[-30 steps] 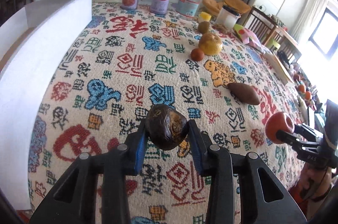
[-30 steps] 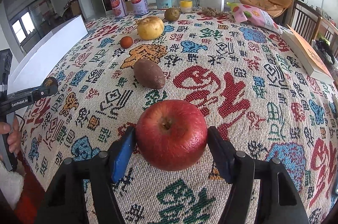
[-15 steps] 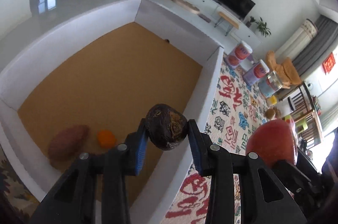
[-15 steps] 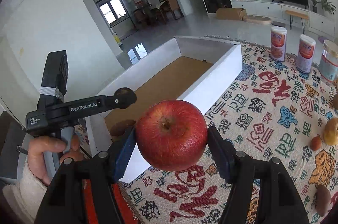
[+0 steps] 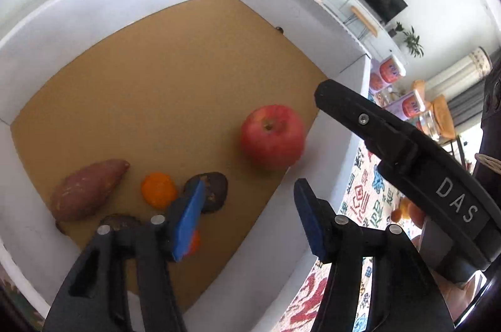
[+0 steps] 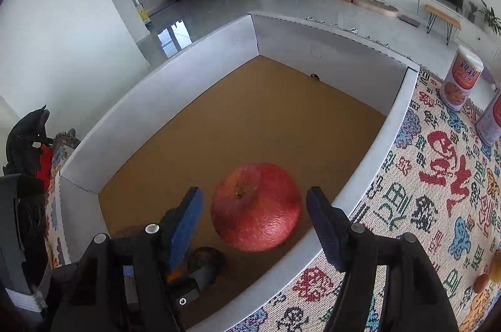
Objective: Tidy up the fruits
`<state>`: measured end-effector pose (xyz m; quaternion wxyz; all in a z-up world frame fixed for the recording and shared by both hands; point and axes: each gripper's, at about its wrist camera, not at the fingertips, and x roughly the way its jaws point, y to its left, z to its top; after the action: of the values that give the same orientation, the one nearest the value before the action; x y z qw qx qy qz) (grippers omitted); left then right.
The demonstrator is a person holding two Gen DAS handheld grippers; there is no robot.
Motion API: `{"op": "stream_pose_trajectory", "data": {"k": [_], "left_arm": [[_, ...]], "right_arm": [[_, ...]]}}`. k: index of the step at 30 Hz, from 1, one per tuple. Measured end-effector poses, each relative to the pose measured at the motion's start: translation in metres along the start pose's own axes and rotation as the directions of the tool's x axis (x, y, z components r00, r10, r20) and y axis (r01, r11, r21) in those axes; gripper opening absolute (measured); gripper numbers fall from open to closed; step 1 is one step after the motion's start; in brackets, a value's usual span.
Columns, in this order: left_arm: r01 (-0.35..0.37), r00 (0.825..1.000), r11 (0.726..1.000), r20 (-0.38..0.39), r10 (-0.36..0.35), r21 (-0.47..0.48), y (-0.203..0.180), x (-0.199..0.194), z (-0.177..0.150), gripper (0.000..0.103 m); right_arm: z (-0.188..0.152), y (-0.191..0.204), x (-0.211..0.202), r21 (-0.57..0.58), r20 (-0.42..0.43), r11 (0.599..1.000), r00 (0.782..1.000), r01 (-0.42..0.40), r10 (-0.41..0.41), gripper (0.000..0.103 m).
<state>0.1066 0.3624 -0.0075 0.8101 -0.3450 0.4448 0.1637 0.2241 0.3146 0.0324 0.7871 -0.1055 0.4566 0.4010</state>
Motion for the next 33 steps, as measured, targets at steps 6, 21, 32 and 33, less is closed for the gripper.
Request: {"op": "stream_pose_trajectory", "data": {"k": [6, 21, 32, 33], "left_arm": [[-0.010, 0.986, 0.991, 0.165, -0.012, 0.131, -0.039, -0.043, -0.040, 0.088], [0.123, 0.992, 0.822, -0.045, -0.118, 0.556, -0.207, 0.048, -0.223, 0.093], [-0.042, 0.997, 0.752, 0.073, -0.009, 0.657, -0.239, 0.102, -0.235, 0.097], [-0.050, 0.997, 0.743, 0.073, 0.001, 0.667, -0.241, 0.104, -0.236, 0.099]], "right_arm": [[-0.023, -0.025, -0.079, 0.055, 0.214, 0.998, 0.976, 0.028, -0.039, 0.085], [-0.328, -0.246, -0.239, 0.355, 0.136, 0.806, 0.827, 0.473, -0.545, 0.100], [-0.421, -0.359, -0.262, 0.580, -0.096, 0.581, 0.756, 0.571, -0.648, 0.100], [-0.422, -0.363, -0.257, 0.584, -0.119, 0.579, 0.766, 0.569, -0.632, 0.100]]}}
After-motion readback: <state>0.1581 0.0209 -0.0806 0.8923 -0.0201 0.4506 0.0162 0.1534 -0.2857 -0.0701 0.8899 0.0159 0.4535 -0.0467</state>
